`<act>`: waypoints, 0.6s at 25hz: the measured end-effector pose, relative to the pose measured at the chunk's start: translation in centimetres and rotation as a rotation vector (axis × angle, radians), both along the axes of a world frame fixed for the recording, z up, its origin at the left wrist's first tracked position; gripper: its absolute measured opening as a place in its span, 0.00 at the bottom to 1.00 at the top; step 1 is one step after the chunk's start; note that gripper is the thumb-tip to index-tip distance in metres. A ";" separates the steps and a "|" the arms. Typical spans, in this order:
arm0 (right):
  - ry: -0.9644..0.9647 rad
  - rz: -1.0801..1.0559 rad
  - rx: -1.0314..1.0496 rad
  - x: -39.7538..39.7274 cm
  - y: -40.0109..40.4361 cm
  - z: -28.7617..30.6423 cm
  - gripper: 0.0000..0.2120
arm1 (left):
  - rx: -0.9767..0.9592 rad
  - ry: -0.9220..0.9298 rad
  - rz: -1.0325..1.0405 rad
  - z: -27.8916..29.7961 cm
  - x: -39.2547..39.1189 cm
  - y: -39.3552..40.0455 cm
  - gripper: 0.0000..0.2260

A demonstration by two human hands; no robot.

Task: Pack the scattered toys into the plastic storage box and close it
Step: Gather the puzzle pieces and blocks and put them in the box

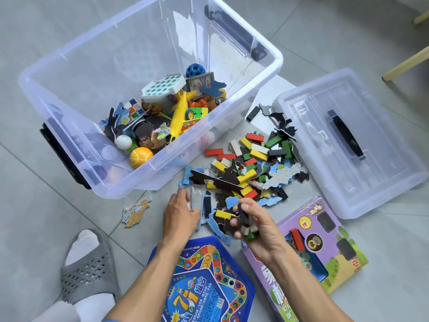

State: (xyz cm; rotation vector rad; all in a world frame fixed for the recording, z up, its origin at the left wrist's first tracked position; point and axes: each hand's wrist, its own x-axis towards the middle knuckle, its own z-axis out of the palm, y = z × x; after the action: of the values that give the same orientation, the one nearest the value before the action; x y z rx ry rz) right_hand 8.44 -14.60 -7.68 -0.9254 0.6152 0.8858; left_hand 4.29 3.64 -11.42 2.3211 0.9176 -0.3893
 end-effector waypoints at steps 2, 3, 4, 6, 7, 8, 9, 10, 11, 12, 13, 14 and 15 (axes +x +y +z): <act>0.048 -0.059 0.044 -0.1 -1.0 0.0 0.08 | -0.140 -0.011 0.260 0.4 0.6 -0.1 0.07; 0.059 -0.078 0.039 0.0 -1.5 0.0 0.09 | -0.252 -0.044 0.445 0.8 1.0 -0.2 0.05; 0.055 -0.092 0.023 0.2 -1.9 0.0 0.09 | -0.370 -0.100 0.600 1.2 1.6 -0.4 0.04; 0.031 -0.099 -0.088 0.9 -2.4 0.1 0.09 | -0.465 -0.198 0.621 2.2 3.2 -1.5 0.04; 0.001 -0.086 -0.203 1.3 -2.6 -0.1 0.09 | -0.457 -0.234 0.507 2.8 4.1 -2.5 0.03; -0.044 -0.062 -0.353 1.6 -2.7 -0.4 0.09 | -0.422 -0.263 0.341 3.2 5.2 -3.7 0.03; -0.103 -0.025 -0.529 1.9 -2.8 -0.8 0.09 | -0.356 -0.278 0.143 3.5 6.3 -5.1 0.05; -0.182 0.038 -0.718 2.1 -2.8 -1.3 0.09 | -0.274 -0.271 -0.051 3.4 7.2 -6.5 0.10; -0.274 0.128 -0.890 2.4 -2.7 -1.8 0.10 | -0.198 -0.235 -0.199 3.2 8.0 -7.7 0.14; -0.365 0.238 -1.024 2.6 -2.5 -2.3 0.13 | -0.131 -0.181 -0.298 2.8 8.6 -8.3 0.17; -0.442 0.345 -1.114 2.9 -2.1 -2.7 0.15 | -0.068 -0.134 -0.367 2.4 8.8 -8.5 0.20; -0.500 0.421 -1.168 3.0 -1.6 -3.1 0.17 | -0.014 -0.097 -0.419 1.9 8.8 -8.4 0.20; -0.540 0.465 -1.205 3.2 -1.1 -3.5 0.18 | 0.029 -0.083 -0.450 1.6 8.6 -8.0 0.19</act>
State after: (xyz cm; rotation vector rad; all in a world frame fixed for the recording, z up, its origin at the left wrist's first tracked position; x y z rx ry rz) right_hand 11.59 -15.69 -11.14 -2.3746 0.4243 0.5529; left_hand 12.91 -4.40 -9.84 2.5422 0.3560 -0.4588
